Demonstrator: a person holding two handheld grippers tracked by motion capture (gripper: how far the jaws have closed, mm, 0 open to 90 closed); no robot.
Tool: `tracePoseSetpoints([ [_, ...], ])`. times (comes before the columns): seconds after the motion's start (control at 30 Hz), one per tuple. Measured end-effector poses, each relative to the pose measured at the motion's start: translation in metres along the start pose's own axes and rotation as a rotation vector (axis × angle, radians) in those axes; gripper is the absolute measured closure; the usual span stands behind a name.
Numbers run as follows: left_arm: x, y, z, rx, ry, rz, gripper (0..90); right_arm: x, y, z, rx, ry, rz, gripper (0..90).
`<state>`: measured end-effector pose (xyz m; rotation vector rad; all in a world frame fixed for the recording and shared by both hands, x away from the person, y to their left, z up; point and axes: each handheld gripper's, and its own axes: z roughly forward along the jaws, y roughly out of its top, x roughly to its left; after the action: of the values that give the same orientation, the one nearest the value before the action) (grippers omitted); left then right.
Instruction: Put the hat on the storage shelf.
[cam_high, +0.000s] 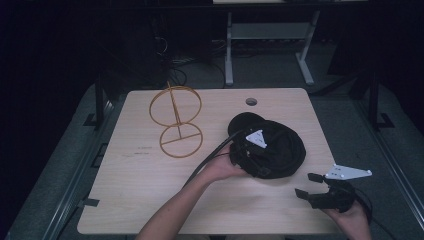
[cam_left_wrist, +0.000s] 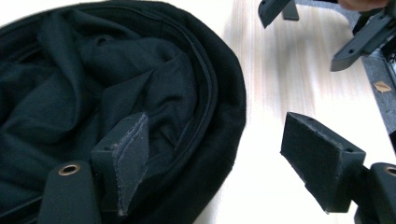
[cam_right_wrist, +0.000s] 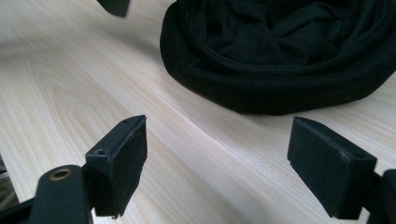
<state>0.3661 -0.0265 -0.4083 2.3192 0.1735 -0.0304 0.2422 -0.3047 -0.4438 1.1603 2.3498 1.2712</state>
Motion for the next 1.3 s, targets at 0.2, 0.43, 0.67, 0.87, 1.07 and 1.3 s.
tracePoseSetpoints([
  [0.2, 0.002, 0.003, 0.017, 0.048, -0.016, 0.017, 23.7, -0.001, 0.000, -0.001, -0.004, 0.000, 0.003, 19.7],
  [0.43, 0.003, 0.003, 0.031, 0.106, -0.035, 0.033, 30.0, -0.001, -0.001, -0.002, -0.005, -0.003, 0.002, 19.9],
  [0.67, 0.008, -0.004, 0.041, 0.177, -0.024, 0.036, 35.3, 0.000, -0.001, -0.001, -0.003, 0.000, -0.001, 20.0],
  [0.87, 0.005, -0.004, 0.050, 0.224, 0.005, 0.074, 41.9, 0.000, 0.000, -0.001, -0.002, 0.000, -0.010, 20.1],
  [1.07, 0.002, -0.004, 0.057, 0.256, 0.019, 0.102, 47.6, 0.001, 0.000, -0.001, -0.003, -0.001, -0.008, 20.2],
  [1.3, 0.005, -0.003, 0.058, 0.257, -0.001, 0.088, 60.1, 0.002, -0.001, -0.002, -0.004, -0.005, -0.004, 20.2],
])
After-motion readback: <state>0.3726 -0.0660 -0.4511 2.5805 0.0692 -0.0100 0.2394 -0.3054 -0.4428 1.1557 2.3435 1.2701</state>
